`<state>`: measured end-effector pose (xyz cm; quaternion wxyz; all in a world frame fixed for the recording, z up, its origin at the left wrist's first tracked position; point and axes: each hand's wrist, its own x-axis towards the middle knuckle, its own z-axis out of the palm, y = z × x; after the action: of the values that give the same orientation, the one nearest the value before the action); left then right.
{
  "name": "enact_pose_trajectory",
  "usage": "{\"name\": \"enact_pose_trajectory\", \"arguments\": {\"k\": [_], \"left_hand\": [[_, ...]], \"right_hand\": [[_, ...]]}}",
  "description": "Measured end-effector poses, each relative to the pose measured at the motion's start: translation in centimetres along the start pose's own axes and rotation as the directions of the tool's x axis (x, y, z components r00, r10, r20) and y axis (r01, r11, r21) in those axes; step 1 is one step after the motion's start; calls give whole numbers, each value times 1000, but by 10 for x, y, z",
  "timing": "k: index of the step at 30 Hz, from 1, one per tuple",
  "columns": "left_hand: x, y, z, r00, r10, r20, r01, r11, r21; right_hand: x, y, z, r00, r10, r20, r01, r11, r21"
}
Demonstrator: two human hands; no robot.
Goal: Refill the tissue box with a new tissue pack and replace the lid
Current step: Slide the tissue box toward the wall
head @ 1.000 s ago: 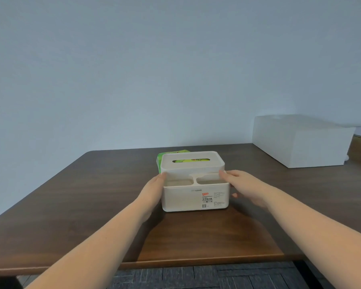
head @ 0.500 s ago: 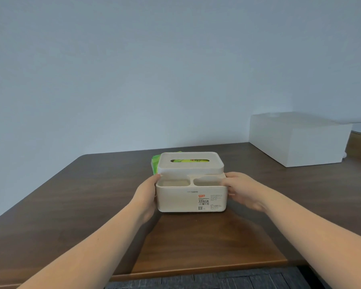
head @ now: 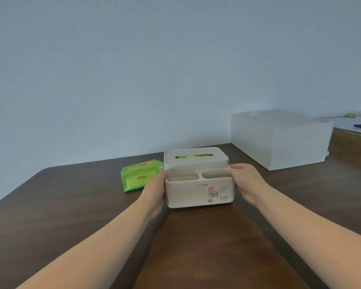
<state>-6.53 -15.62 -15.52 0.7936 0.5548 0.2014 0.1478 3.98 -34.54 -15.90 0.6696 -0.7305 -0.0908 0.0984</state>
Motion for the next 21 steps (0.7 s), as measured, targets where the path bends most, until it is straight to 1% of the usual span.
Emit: {"name": "enact_pose_trajectory", "arguments": {"k": [4, 7, 11, 14, 17, 21], "left_hand": [[40, -6, 30, 999, -36, 33, 37, 999, -18], [77, -9, 48, 998, -38, 48, 38, 999, -18], [125, -11, 68, 999, -32, 31, 33, 999, -14], [159, -15, 79, 998, -32, 50, 32, 999, 5], [186, -18, 88, 998, -31, 56, 31, 999, 9], [207, -20, 107, 997, -19, 80, 18, 1000, 8]], "right_hand": [[48, 3, -12, 989, -16, -145, 14, 1000, -17], [84, 4, -19, 980, -39, -195, 34, 999, -26], [131, 4, -24, 961, -38, -275, 46, 999, 22], [161, 6, -26, 949, -41, -313, 55, 998, 35], [172, -2, -26, 935, -50, -351, 54, 999, 1], [193, -3, -33, 885, -84, -459, 48, 995, -90]]}}
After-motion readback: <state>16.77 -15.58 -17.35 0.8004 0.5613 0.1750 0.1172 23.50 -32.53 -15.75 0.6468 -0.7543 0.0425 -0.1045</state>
